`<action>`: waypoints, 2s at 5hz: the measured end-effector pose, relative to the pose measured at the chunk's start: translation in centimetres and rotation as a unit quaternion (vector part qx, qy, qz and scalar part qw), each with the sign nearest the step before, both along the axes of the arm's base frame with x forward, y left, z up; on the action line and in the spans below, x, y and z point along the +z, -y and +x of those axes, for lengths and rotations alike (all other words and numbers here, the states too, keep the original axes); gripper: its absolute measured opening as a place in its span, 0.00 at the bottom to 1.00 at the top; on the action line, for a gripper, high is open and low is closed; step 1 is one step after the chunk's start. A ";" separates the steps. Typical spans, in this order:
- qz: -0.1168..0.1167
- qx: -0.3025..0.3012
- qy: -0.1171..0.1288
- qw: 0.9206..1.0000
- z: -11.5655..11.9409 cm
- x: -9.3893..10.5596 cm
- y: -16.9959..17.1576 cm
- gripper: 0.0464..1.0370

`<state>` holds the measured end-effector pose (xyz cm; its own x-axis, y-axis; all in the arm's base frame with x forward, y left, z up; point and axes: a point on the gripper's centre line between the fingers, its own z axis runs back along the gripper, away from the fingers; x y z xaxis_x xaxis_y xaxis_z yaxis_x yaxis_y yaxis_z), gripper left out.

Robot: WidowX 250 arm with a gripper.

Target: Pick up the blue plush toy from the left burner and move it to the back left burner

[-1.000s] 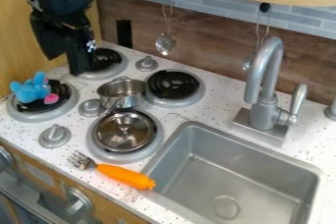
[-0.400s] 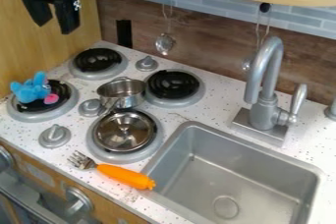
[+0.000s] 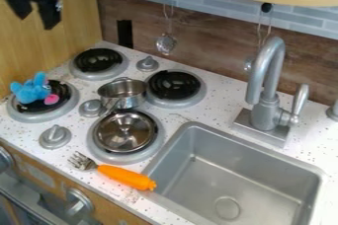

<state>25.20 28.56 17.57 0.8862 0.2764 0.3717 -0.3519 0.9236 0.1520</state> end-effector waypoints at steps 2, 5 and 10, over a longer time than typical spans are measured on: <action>0.030 0.026 -0.046 0.998 -0.2 -5.7 -4.0 0.96; -0.012 0.059 -0.075 0.995 1.9 -10.5 -7.9 0.96; -0.015 0.056 -0.105 0.993 1.8 -14.7 -8.9 0.65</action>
